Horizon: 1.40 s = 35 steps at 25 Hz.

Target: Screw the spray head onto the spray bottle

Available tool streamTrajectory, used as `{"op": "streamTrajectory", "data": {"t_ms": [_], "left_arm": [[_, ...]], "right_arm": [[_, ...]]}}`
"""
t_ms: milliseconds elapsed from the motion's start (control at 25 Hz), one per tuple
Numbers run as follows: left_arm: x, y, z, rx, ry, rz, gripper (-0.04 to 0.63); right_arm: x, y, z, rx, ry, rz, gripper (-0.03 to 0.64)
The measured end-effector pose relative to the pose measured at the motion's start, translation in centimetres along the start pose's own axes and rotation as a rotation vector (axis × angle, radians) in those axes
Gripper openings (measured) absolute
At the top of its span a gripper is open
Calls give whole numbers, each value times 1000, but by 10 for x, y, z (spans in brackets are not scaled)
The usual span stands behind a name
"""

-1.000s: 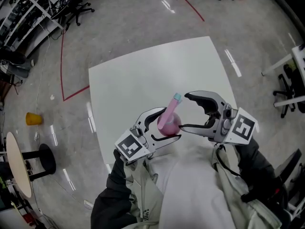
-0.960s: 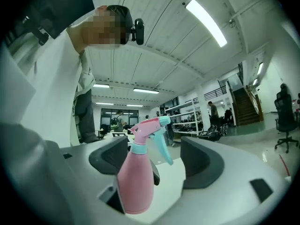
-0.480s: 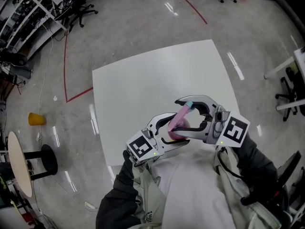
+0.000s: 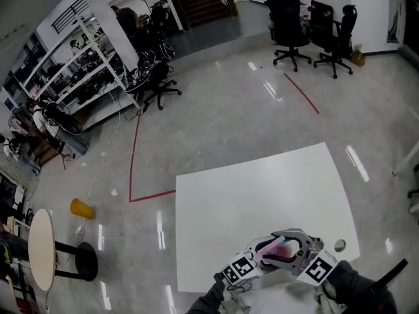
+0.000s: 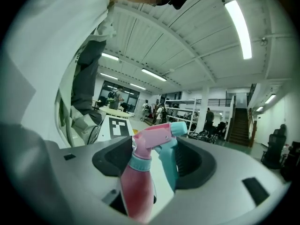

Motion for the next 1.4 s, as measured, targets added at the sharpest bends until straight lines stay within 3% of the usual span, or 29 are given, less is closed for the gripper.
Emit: {"op": "streamTrajectory", "data": {"t_ms": [200,360,400,480,520,640,880,1080,1160,1280,1400], "left_arm": [[-21,45,-15,-144,-76,184,405],[-58,79,-26,-269,-165,401,405],[-66,84,-25,-294,-188,457,405],[-78,91,-21,-319,-219,546,403],[-82,94,-18,-322,-230,569,403],[-88,92,-16,-347,-253,580,403],[-85,87,-14,-376,-256,606,403],[-77,87,-5,-334,-247,596,400],[-77,90,-2,-328,-260,613,318],[-75,94,4,-331,-278,658,242],[-73,96,14,-307,-286,673,196]], "right_arm": [[-11,-56,-24,111,-67,-230,262],[6,-96,-43,69,-70,-406,255],[11,-102,-50,73,-40,-441,228],[23,-112,-65,86,21,-493,60],[31,-117,-70,74,28,-508,58],[50,-126,-72,-24,-12,-519,58],[37,-127,-66,-98,-2,-531,55],[-4,-128,-78,81,-61,-638,57],[-8,-128,-78,88,-69,-629,63],[-20,-124,-75,107,-79,-631,200],[-40,-119,-77,133,-61,-660,230]]}}
Point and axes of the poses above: the fingertips, and each gripper's own axes: x forward along the fingers, y to its left, z out of its top, the point moved 2 cm from there along -x, backward along the fingers, and after that the axes turned 1 degree about z, right-handed, at the moved point
